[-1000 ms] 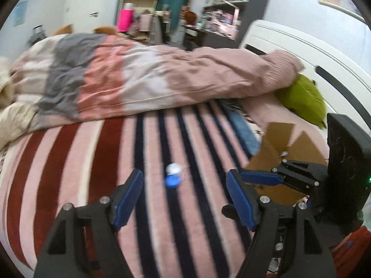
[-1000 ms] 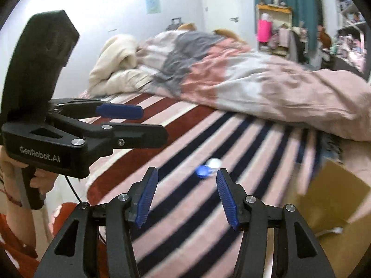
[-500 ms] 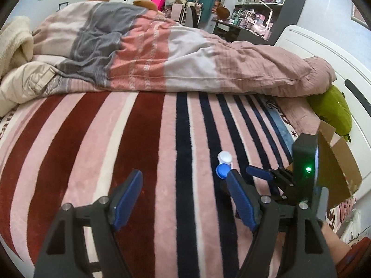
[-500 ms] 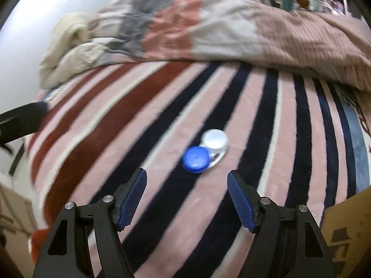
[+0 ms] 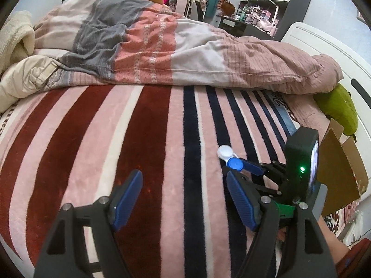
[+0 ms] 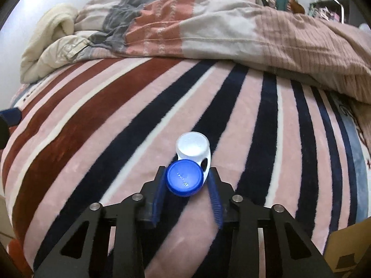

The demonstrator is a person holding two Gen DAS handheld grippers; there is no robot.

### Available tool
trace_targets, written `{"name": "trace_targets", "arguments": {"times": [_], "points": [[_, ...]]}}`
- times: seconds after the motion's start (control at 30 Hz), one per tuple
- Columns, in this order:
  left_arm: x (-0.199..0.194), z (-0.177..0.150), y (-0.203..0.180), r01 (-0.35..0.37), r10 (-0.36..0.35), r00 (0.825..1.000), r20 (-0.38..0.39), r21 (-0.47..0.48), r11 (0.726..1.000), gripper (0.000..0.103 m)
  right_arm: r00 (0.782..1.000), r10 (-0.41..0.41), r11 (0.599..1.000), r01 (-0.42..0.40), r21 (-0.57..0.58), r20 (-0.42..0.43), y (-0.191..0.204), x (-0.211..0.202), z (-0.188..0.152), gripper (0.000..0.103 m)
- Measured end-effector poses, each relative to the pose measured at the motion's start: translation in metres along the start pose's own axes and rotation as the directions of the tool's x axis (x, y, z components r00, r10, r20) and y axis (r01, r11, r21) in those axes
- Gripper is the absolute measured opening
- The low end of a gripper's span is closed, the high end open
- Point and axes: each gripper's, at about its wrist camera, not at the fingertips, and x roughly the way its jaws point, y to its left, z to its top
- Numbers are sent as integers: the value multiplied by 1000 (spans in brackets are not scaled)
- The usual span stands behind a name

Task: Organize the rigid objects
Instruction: 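Place the lens case into the cardboard box and open the right gripper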

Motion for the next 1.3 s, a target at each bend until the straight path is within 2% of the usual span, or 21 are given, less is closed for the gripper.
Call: {"name": "trace_targets", "arguments": {"times": [0.23,0.33,0.43,0.5,0.57,0.6,0.63,0.7,0.83,0.93,1.0,1.1,1.3], "points": [[-23,2,-23,15,-16,1000,25,40,999,72,990,128,990,-124,-65,56,11,-47,-4,28],[-37,4,-42,34,-37,998,50,67,997,72,976,197,977,-188,-105,88,15,-79,-4,28],[-49,6,-63,91,-97,993,62,93,992,72,952,277,953,-256,-163,127,18,-118,-6,28],[-55,7,-81,132,-140,988,63,121,984,69,932,335,935,-310,-170,140,16,-138,-8,28],[-58,8,-98,178,-187,981,51,148,973,56,917,362,926,-333,-179,166,12,-160,-10,28],[-59,10,-108,211,-220,975,40,158,965,52,913,365,925,-332,-187,184,8,-171,-13,28],[-60,11,-119,255,-263,964,28,164,953,46,909,366,924,-329,-194,200,4,-181,-16,28],[-62,14,-140,278,-288,957,27,188,942,44,904,360,927,-317,-201,233,-7,-200,-22,28],[-58,20,-179,335,-344,939,-2,224,915,34,909,316,944,-273,-184,271,-34,-223,-35,28],[-47,24,-207,378,-381,924,-38,246,893,32,915,283,957,-249,-149,289,-62,-236,-45,28],[-39,24,-226,394,-392,918,-62,267,880,32,921,251,967,-224,-122,296,-80,-242,-52,28],[-22,26,-260,415,-403,909,-107,302,858,26,934,203,979,-189,-77,293,-106,-249,-62,28],[9,25,-302,462,-416,887,-201,328,824,25,968,98,995,-101,3,233,-150,-252,-76,28]]}}
